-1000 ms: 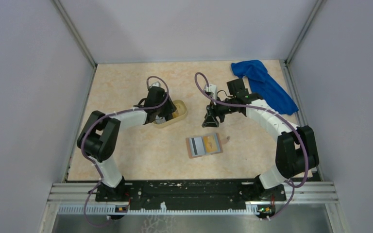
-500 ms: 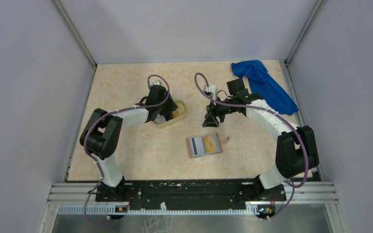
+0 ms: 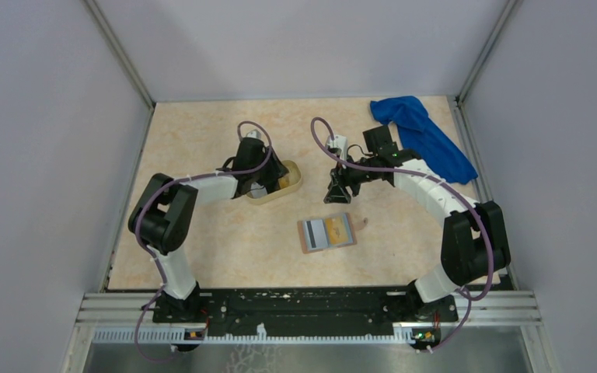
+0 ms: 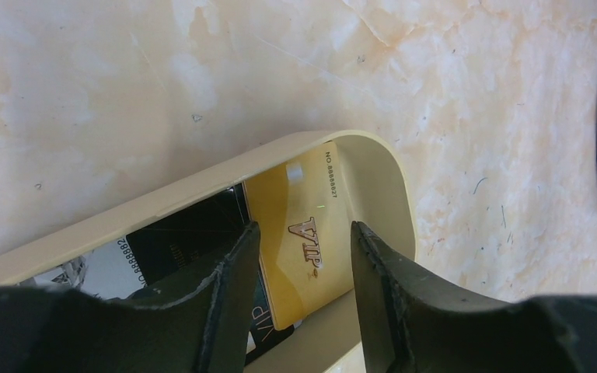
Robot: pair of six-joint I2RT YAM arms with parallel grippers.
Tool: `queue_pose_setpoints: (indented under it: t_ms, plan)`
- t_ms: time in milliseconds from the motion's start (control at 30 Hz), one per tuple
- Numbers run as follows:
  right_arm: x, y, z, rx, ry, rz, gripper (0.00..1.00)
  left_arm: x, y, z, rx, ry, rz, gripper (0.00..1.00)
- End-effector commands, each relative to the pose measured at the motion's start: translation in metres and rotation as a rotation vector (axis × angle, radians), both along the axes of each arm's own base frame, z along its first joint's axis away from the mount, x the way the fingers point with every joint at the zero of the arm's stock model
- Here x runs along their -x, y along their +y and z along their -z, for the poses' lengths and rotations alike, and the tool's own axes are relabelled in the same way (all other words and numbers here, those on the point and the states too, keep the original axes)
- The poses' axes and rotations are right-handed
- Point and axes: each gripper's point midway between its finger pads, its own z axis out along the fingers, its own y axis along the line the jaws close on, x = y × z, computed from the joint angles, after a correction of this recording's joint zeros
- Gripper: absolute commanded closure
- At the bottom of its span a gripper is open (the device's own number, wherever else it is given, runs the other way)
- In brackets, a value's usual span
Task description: Put the credit cards into the card holder
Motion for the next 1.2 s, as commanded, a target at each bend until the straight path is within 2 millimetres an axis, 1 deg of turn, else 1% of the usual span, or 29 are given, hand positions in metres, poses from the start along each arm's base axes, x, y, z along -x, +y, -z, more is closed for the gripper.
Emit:
queue_pose_setpoints:
  t_ms: [0, 100, 200, 300, 433, 600, 733, 967, 1167]
  plan:
    - [-0.002, 0.002, -0.011, -0.02, -0.041, -0.016, 0.46, 0.003, 0.005, -0.002, -0.01, 0.007, -0.015, 0.45]
    - [-0.003, 0.002, -0.011, -0.02, -0.041, -0.016, 0.46, 0.002, 0.009, 0.001, -0.036, 0.027, -0.033, 0.43]
    - [-0.003, 0.002, -0.012, -0.019, -0.044, -0.015, 0.46, 0.0, 0.007, 0.003, -0.056, 0.046, -0.034, 0.4]
    - [-0.003, 0.001, -0.012, -0.018, -0.047, -0.013, 0.46, -0.002, 0.007, 0.004, -0.116, 0.058, -0.048, 0.39]
    - [-0.003, 0.002, -0.012, -0.019, -0.045, -0.015, 0.46, 0.0, 0.01, 0.011, -0.187, 0.083, -0.063, 0.39]
    - [-0.003, 0.001, -0.014, -0.02, -0.05, -0.014, 0.46, 0.001, 0.008, 0.017, -0.277, 0.11, -0.083, 0.38]
    - [-0.003, 0.001, -0.014, -0.02, -0.053, -0.016, 0.46, 0.002, 0.008, 0.013, -0.324, 0.098, -0.11, 0.38]
    - [-0.002, 0.001, -0.015, -0.023, -0.052, -0.019, 0.46, 0.003, 0.013, 0.0, -0.319, 0.05, -0.13, 0.36]
    - [-0.002, 0.001, -0.014, -0.021, -0.051, -0.019, 0.46, 0.003, 0.014, 0.0, -0.313, 0.042, -0.135, 0.33]
